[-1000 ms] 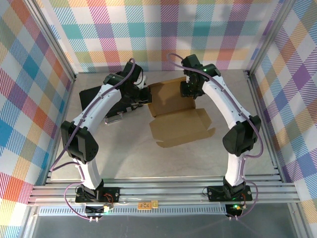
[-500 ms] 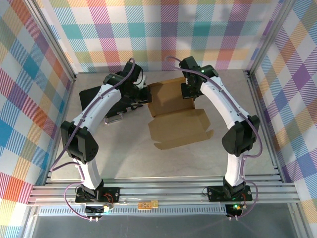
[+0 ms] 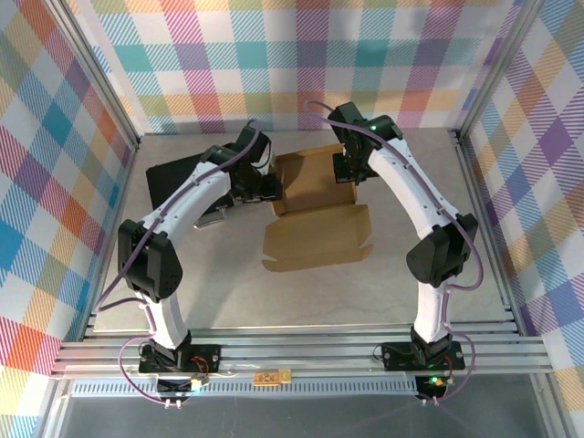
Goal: Fold the paper box
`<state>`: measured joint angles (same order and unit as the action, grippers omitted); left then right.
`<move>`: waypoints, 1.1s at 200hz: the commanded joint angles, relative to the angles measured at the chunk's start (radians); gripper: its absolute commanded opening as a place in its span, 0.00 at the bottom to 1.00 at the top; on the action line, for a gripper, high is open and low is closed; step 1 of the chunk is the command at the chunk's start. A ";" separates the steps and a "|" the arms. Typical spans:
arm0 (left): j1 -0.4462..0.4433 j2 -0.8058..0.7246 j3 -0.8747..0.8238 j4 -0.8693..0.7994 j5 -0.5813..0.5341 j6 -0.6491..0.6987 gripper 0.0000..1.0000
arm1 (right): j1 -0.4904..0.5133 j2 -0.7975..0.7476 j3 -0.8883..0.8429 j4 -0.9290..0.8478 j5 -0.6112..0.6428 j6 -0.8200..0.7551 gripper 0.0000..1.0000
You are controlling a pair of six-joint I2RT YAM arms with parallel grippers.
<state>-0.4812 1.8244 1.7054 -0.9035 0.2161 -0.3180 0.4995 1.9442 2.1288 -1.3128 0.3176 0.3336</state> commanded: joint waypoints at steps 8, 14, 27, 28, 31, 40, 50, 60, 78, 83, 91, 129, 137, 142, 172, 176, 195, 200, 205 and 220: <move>-0.012 -0.012 -0.087 0.062 -0.076 0.018 0.17 | 0.007 0.003 0.011 -0.009 -0.033 0.039 0.00; -0.014 -0.014 -0.102 0.083 -0.079 0.015 0.16 | 0.008 0.003 0.005 -0.005 -0.038 0.036 0.00; -0.014 -0.019 -0.131 0.123 -0.084 0.010 0.15 | 0.011 0.002 -0.005 -0.001 -0.054 0.033 0.00; -0.014 -0.020 -0.133 0.127 -0.085 0.010 0.14 | 0.011 0.002 -0.005 -0.002 -0.056 0.032 0.00; -0.014 -0.021 -0.140 0.138 -0.085 0.008 0.14 | 0.011 0.002 -0.008 -0.001 -0.060 0.031 0.00; -0.013 -0.029 -0.157 0.169 -0.084 0.005 0.12 | 0.012 0.001 -0.013 0.001 -0.076 0.027 0.00; -0.013 -0.035 -0.172 0.197 -0.085 0.001 0.03 | 0.013 -0.001 -0.021 0.003 -0.092 0.024 0.00; -0.013 -0.042 -0.178 0.215 -0.091 -0.001 0.00 | 0.012 -0.005 -0.031 0.008 -0.102 0.020 0.00; -0.013 -0.052 -0.188 0.237 -0.115 -0.003 0.00 | 0.013 -0.012 -0.049 0.010 -0.110 0.010 0.00; -0.013 -0.056 -0.187 0.239 -0.125 -0.006 0.00 | 0.013 -0.014 -0.051 0.010 -0.110 0.007 0.00; -0.013 -0.061 -0.190 0.237 -0.139 -0.006 0.00 | 0.013 -0.014 -0.054 0.011 -0.113 0.002 0.00; 0.000 -0.076 -0.222 0.263 -0.137 -0.012 0.17 | 0.011 -0.016 -0.071 0.021 -0.147 -0.013 0.00; 0.006 -0.081 -0.236 0.282 -0.125 -0.021 0.22 | 0.011 -0.017 -0.077 0.024 -0.151 -0.015 0.00; 0.011 -0.084 -0.246 0.293 -0.120 -0.026 0.24 | 0.011 -0.017 -0.082 0.026 -0.154 -0.016 0.00; 0.040 -0.092 -0.280 0.350 -0.081 -0.031 0.28 | 0.010 -0.020 -0.097 0.033 -0.177 -0.023 0.00; 0.043 -0.091 -0.285 0.357 -0.074 -0.030 0.28 | 0.010 -0.021 -0.098 0.034 -0.181 -0.022 0.00; 0.060 -0.079 -0.296 0.379 -0.055 -0.028 0.28 | 0.009 -0.018 -0.101 0.035 -0.192 -0.026 0.00; 0.062 -0.076 -0.298 0.384 -0.052 -0.028 0.28 | 0.010 -0.017 -0.100 0.035 -0.196 -0.027 0.00; 0.064 -0.077 -0.300 0.389 -0.052 -0.026 0.28 | 0.010 -0.016 -0.101 0.035 -0.197 -0.027 0.00; 0.066 -0.081 -0.300 0.399 -0.058 -0.024 0.27 | 0.010 -0.016 -0.102 0.034 -0.200 -0.030 0.00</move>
<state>-0.4332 1.7657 1.4158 -0.5613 0.1566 -0.3447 0.5098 1.9514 2.0346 -1.2564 0.1619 0.3283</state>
